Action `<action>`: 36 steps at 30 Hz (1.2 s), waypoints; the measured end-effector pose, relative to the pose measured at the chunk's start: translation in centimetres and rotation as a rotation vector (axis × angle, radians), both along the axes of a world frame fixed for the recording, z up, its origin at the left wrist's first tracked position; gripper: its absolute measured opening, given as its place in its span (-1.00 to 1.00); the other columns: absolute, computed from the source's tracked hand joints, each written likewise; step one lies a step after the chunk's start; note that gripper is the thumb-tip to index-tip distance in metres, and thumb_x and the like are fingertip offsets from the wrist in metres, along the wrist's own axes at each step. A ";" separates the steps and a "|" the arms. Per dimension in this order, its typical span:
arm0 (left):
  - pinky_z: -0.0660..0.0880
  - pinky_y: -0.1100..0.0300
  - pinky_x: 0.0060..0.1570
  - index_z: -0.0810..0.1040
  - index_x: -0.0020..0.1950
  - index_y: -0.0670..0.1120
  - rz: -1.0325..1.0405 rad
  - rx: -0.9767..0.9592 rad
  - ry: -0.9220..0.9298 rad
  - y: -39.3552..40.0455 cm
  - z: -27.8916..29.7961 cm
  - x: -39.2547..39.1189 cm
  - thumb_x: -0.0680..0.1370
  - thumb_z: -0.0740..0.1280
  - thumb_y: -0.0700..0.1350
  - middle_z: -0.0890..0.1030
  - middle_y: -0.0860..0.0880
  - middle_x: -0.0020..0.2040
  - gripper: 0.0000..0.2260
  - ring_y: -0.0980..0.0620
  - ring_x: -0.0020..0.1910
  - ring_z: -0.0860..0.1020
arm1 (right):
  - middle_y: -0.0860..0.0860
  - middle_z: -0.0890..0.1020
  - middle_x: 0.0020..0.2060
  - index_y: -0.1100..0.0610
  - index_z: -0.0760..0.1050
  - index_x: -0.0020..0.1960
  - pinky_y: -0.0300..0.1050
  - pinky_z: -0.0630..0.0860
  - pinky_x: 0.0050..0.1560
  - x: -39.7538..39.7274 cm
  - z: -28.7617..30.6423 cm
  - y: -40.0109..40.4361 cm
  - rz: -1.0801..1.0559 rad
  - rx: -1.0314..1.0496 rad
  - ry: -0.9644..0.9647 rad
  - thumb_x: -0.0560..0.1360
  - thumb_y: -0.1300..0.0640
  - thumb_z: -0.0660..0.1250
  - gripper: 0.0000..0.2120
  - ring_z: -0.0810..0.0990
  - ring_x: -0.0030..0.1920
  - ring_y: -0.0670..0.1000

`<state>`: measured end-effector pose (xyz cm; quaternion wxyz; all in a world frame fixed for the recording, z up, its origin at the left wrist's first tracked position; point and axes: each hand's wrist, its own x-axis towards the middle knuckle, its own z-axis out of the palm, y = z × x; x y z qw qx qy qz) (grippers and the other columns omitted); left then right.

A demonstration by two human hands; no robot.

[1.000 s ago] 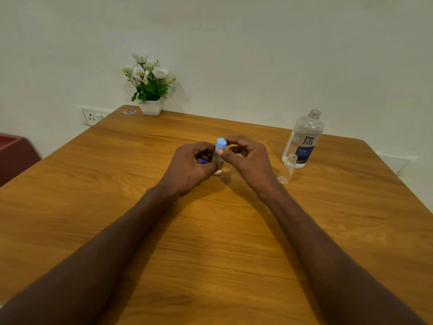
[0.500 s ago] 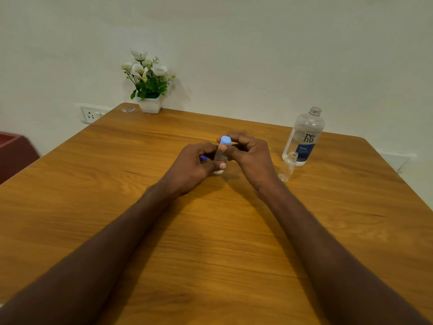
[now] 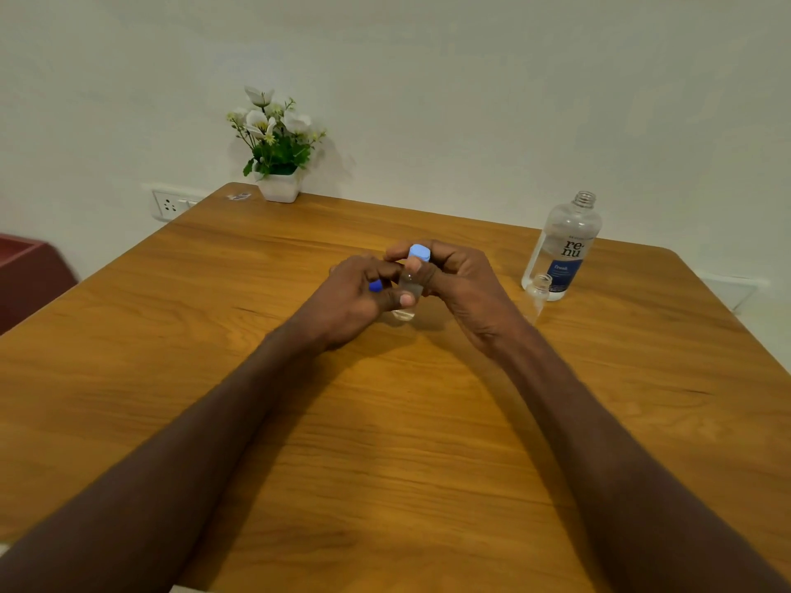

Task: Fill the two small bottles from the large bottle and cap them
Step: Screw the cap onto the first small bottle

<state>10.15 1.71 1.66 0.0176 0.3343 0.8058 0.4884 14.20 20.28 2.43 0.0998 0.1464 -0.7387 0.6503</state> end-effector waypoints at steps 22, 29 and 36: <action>0.14 0.00 0.08 0.67 0.26 0.13 0.414 -0.165 0.211 2.4 -1.7 -0.7 0.63 0.35 0.08 0.56 0.23 -0.12 -0.77 0.07 0.22 0.47 | 0.04 0.70 0.06 0.20 0.67 0.20 -0.31 0.59 -0.07 -1.1 -1.6 -3.9 -0.497 0.029 0.040 0.64 0.15 0.38 -0.80 0.63 0.04 -0.07; 0.20 -0.04 0.05 0.71 0.07 0.14 0.419 -0.204 0.220 1.4 -2.0 -1.8 0.58 0.40 0.17 0.57 0.24 -0.25 -0.82 0.07 0.06 0.55 | 0.04 0.70 0.09 0.21 0.65 0.25 -0.41 0.53 -0.12 -1.9 -2.1 -3.9 -0.486 0.061 0.028 0.63 0.12 0.41 -0.75 0.63 0.03 -0.08; 0.21 -0.01 0.02 0.70 0.13 0.12 0.373 -0.131 0.222 0.8 -1.6 -1.3 0.55 0.46 0.10 0.67 0.20 -0.08 -0.81 0.10 0.07 0.57 | -0.06 0.64 0.18 0.13 0.61 0.33 0.00 0.63 0.15 -1.3 -2.1 -3.9 -0.507 0.116 0.018 0.58 0.10 0.47 -0.67 0.60 0.17 -0.06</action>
